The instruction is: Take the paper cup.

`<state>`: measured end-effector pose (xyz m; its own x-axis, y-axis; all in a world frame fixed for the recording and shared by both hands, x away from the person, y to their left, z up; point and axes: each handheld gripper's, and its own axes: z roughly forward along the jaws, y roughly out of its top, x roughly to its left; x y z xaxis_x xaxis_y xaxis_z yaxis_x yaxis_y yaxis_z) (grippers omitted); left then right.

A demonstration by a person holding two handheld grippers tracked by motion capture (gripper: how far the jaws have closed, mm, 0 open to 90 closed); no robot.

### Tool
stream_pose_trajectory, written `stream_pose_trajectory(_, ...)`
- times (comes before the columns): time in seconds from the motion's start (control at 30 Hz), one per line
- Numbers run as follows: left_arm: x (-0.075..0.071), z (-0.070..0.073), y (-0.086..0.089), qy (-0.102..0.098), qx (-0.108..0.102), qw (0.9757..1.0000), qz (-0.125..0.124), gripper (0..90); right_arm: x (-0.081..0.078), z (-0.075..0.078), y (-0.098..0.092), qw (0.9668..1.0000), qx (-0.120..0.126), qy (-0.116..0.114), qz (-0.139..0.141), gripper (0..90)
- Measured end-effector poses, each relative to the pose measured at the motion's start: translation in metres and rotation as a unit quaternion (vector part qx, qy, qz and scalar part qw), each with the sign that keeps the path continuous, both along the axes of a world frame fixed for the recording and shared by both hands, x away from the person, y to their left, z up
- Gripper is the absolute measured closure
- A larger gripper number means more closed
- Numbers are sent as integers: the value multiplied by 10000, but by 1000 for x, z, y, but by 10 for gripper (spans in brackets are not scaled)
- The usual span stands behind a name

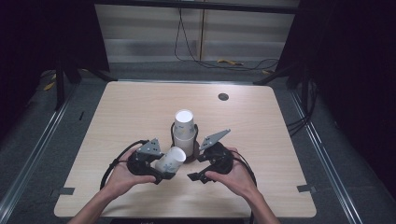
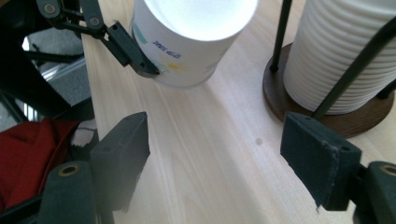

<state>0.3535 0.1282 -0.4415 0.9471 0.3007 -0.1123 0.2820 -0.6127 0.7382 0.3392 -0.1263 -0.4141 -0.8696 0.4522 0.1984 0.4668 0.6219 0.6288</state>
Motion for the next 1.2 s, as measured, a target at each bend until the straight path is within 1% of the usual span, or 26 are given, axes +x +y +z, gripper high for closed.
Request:
stream_pose_trajectory(0.03,0,-1,-1,-5,51,10000,-51,283,0,0,0,10000,0,0,0,243)
stream_pose_trajectory(0.07,-1,-2,-3,-1,73,9999,-92,283,-1,-1,1,9999,-98,49,60,241)
stream_pose_trajectory(0.1,-1,-3,-4,29,122,9998,-133,283,-1,-2,2,9999,-121,48,95,236)
stream_pose_trajectory(0.17,-1,-6,-8,-9,261,9995,-181,283,-2,-3,3,9996,-237,97,126,219)
stream_pose_trajectory(0.23,-1,-7,-9,-15,274,9994,-187,282,-2,-4,4,9994,-277,112,185,215)
stream_pose_trajectory(0.27,-1,-9,-12,-18,320,9994,-155,282,-1,-4,5,9992,-324,90,210,196)
stream_pose_trajectory(0.3,-1,-9,-12,-18,320,9994,-155,282,-1,-4,6,9991,-365,83,204,153)
stream_pose_trajectory(0.33,-2,-10,-13,7,337,9993,-167,282,-1,-3,7,9990,-392,48,199,135)
stream_pose_trajectory(0.37,-2,-11,-14,-35,381,9990,-219,282,-1,-3,7,9990,-392,48,199,135)
stream_pose_trajectory(0.4,-3,-11,-15,-21,387,9990,-213,282,-1,-3,8,9991,-373,49,209,155)
stream_pose_trajectory(0.43,-4,-11,-16,-17,426,9988,-253,282,-2,-1,11,9985,-488,-1,236,140)
stream_pose_trajectory(0.57,-5,-12,-19,-16,471,9985,-268,282,-2,0,13,9983,-515,-41,264,149)
stream_pose_trajectory(0.6,-5,-12,-19,-33,565,9979,-310,282,-2,-2,14,9977,-609,13,299,160)
stream_pose_trajectory(0.63,-5,-12,-20,-62,578,9978,-321,282,-2,-2,14,9977,-609,13,299,160)
stream_pose_trajectory(0.67,-5,-13,-20,-76,589,9977,-341,282,-2,-5,15,9966,-739,152,346,198)
stream_pose_trajectory(0.7,-5,-13,-20,-85,654,9970,-398,282,-2,-5,15,9966,-739,152,346,198)
stream_pose_trajectory(0.8,-6,-15,-22,-142,727,9967,-346,282,-1,-10,18,9947,-900,224,435,212)
stream_pose_trajectory(0.87,-6,-17,-23,-85,732,9966,-373,282,1,-14,19,9938,-966,283,471,222)
stream_pose_trajectory(0.93,-7,-18,-25,-125,789,9959,-424,282,3,-16,20,9936,-978,329,452,222)
stream_pose_trajectory(0.97,-7,-19,-25,-101,795,9958,-432,282,4,-16,19,9936,-972,354,457,222)
stream_pose_trajectory(1.0,-8,-19,-26,-119,782,9960,-425,282,6,-17,19,9932,-973,424,470,222)
stream_pose_trajectory(1.07,-8,-19,-27,-88,799,9957,-460,282,7,-18,19,9929,-989,453,478,211)
stream_pose_trajectory(1.1,-9,-19,-28,-60,756,9961,-456,282,7,-18,19,9929,-989,453,478,211)
stream_pose_trajectory(1.13,-9,-18,-29,-70,800,9956,-488,282,7,-19,20,9926,-994,454,521,207)
stream_pose_trajectory(1.17,-9,-19,-30,-92,796,9956,-484,282,6,-19,20,9921,-1004,511,545,219)
stream_pose_trajectory(1.2,-10,-18,-31,-151,838,9952,-485,282,6,-20,21,9917,-1026,501,583,220)
